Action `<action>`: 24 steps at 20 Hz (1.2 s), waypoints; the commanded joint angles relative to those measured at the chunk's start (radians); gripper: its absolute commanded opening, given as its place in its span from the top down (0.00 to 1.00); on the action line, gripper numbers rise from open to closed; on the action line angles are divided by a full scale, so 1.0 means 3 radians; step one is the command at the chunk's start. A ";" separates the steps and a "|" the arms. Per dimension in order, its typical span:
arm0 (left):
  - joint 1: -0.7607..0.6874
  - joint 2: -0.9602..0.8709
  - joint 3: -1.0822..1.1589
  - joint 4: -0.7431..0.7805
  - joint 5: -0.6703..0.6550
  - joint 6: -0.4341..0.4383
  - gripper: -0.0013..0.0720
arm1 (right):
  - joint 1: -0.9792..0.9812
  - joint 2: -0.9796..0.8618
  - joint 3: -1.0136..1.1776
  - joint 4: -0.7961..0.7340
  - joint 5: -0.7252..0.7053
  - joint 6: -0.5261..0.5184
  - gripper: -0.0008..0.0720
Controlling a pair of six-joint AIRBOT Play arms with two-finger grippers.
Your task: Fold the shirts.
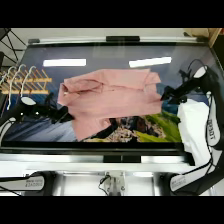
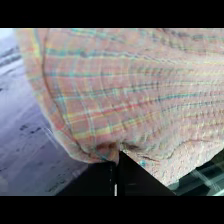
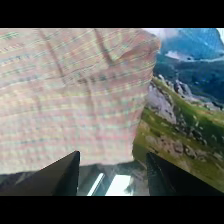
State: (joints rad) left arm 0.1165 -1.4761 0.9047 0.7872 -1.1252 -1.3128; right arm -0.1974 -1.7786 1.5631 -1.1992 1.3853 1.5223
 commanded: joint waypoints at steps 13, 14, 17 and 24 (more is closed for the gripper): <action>-0.0003 0.0011 0.0024 -0.0005 -0.0393 0.0188 0.94 | 0.0159 -0.0207 0.0161 0.0051 -0.0425 0.0003 0.92; -0.0003 0.0011 0.0024 -0.0006 -0.0392 0.0188 0.94 | 0.0172 -0.0205 0.0261 0.0051 -0.0478 0.0072 0.92; -0.0003 0.0011 0.0024 -0.0006 -0.0395 0.0187 0.94 | 0.0228 -0.0219 0.0319 0.0055 -0.0608 0.0165 0.92; -0.0001 0.0011 0.0024 -0.0005 -0.0390 0.0188 0.94 | 0.0443 -0.0383 0.0315 -0.0187 -0.0782 0.0249 0.88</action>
State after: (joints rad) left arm 0.1162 -1.4734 0.9112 0.7853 -1.2407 -1.2568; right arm -0.0879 -1.8698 1.6547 -1.2190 1.1713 1.5787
